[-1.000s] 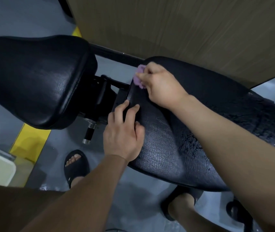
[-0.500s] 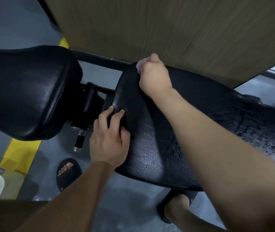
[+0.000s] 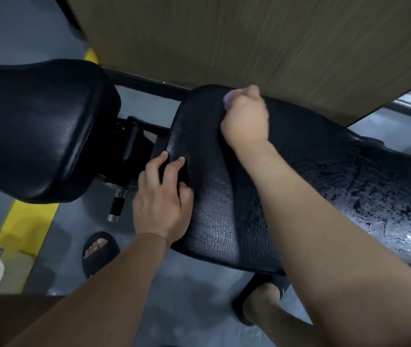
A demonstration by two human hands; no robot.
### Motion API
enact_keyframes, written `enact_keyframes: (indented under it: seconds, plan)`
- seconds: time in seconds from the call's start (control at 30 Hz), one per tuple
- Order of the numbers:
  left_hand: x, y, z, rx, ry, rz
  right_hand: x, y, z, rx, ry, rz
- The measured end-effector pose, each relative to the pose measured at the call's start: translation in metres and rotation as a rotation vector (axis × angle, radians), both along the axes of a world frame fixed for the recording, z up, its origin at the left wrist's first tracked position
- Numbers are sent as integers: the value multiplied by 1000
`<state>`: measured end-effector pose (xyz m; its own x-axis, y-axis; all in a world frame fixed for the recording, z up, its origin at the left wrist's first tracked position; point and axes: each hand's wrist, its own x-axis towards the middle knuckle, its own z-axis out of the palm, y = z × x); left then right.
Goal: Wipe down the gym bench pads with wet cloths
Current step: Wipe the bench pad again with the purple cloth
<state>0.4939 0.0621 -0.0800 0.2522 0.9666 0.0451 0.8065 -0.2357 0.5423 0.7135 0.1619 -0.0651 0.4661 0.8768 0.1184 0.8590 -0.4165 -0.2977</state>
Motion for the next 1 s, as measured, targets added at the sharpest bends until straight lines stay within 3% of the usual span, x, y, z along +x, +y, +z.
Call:
enact_keyframes:
  seconds: [0.1, 0.2, 0.33, 0.43, 0.53, 0.63, 0.77, 0.9, 1.0]
  plan:
    - [0, 0, 0, 16, 5, -4, 19, -16, 0, -15, -88, 244]
    - [-1, 1, -1, 19, 6, -17, 61, -27, -1, 9, -142, 49]
    - [0, 1, -2, 18, -1, 0, 44, -24, 4, 4, 6, -75]
    - [0, 0, 0, 16, -4, -5, 8, -29, 4, 30, 1, 118]
    - [-1, 1, 0, 19, 0, -15, 25, -43, -2, 87, -62, 325]
    - [0, 0, -1, 27, 3, -16, 66, -43, -4, 49, -191, 173]
    - [-1, 0, -1, 26, 3, -13, 43, -39, 3, 45, -58, 65]
    - [0, 0, 0, 23, 0, -9, 6, -71, -11, 19, -56, 282]
    - [0, 1, -1, 31, 5, -13, 34, -60, -10, 65, -186, 339]
